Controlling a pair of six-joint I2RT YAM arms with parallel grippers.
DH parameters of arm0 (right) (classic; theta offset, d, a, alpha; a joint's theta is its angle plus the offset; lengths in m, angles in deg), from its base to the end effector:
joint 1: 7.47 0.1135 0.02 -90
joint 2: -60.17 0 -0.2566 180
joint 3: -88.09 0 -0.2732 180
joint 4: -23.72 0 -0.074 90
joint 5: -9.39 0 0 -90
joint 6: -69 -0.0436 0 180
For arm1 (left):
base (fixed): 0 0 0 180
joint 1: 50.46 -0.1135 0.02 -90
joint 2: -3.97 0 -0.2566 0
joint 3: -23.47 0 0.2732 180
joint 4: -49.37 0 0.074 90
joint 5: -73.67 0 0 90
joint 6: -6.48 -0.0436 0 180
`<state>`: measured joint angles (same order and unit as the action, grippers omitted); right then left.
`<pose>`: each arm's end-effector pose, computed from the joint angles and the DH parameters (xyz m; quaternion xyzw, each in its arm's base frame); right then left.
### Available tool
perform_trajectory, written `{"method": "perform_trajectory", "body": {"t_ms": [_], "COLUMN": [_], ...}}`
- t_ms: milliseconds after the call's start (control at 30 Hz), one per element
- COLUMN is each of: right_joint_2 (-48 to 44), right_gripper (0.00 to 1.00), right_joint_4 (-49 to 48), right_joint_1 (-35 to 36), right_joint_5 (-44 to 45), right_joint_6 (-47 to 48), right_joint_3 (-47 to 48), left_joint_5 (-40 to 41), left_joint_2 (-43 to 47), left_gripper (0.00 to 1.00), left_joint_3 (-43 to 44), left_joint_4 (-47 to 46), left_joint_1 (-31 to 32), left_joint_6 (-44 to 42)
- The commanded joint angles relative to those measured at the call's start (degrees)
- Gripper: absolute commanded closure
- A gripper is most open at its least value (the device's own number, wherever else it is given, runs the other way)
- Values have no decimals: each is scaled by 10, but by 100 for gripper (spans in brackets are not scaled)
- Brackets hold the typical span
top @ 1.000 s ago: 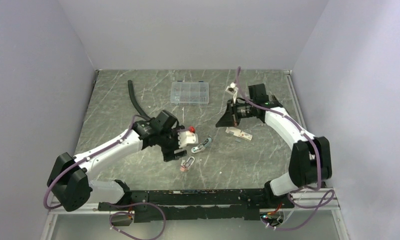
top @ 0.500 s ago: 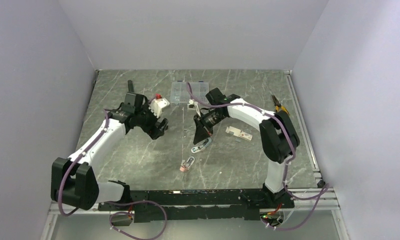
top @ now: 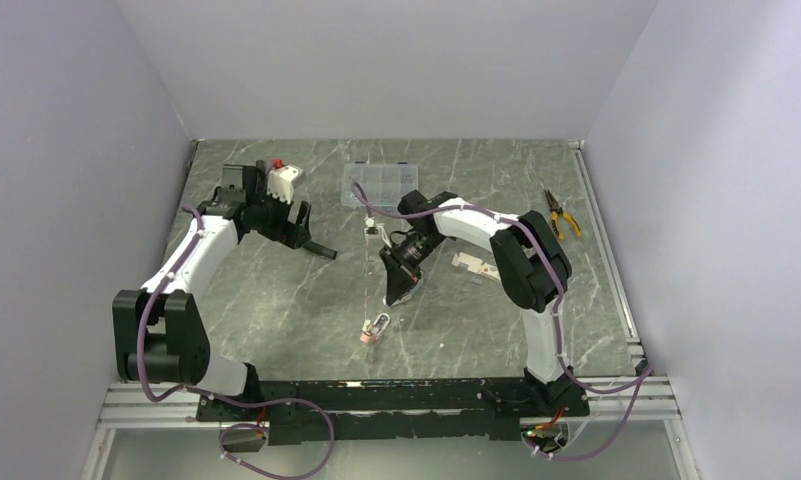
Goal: Load the staples into the stapler
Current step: Install the staple into the stapler.
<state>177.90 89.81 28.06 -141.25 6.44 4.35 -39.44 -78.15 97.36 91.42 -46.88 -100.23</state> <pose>0.3016 0.2620 0.1453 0.4599 -0.7304 -0.5048 0.0173 0.3264 -0.0376 0.2408 0.2293 0.8951 -0.1491 0.3522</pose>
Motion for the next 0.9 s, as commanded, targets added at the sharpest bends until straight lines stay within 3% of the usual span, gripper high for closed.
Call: {"method": "perform_trajectory", "body": {"t_ms": [0,333,867], "right_joint_2": [8,20,33], "right_gripper": [100,100,100], "right_joint_4": [-1,-59,-73], "right_joint_1": [13,19,30], "right_joint_5": [-19,-15,11], "right_joint_6": [-6,-105,-145], "right_joint_3": [10,-3,-7], "left_joint_5": [5,52,47], "left_joint_2": [-8,-4,-1], "left_gripper": [5,5,5], "left_joint_3": [27,42,54], "left_joint_4": [-16,-2,14], "left_joint_1": [-2,-2,-3], "left_joint_6": [23,35,35]}}
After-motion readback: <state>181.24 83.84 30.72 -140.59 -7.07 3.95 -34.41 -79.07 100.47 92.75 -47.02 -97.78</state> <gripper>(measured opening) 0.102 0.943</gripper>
